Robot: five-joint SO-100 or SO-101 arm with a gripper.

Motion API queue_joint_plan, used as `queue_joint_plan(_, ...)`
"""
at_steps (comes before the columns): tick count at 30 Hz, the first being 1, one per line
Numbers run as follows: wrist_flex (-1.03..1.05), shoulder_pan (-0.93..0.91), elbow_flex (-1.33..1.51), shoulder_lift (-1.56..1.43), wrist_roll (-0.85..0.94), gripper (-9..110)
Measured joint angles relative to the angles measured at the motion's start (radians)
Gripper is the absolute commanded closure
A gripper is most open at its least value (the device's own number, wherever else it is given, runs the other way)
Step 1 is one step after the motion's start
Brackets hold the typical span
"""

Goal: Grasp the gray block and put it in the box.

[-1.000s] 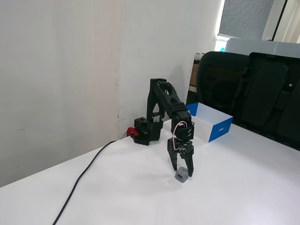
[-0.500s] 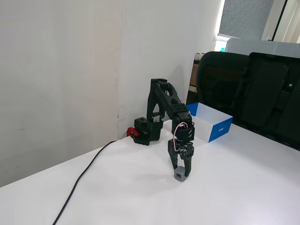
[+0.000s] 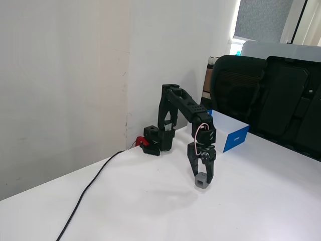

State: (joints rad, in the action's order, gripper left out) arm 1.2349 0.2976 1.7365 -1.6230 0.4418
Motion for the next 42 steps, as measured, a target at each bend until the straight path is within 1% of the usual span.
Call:
queue_joint_plan(4, 0.1, -0.072, -0.084, -0.023, -0.031, 98)
queue_joint_plan(10, 0.241, -0.227, -0.192, -0.112, -0.081, 99)
queue_joint_plan(15, 0.347, -0.399, -0.272, -0.176, -0.118, 101)
queue_joint_plan(20, 0.457, -0.589, -0.4, -0.181, -0.153, 101)
queue_joint_plan(26, 0.537, -0.807, -0.509, -0.179, -0.189, 101)
queue_joint_plan(32, 0.554, -0.999, -0.575, -0.095, -0.23, 102)
queue_joint_plan(42, 0.583, -1.27, -0.772, 0.163, -0.296, 102)
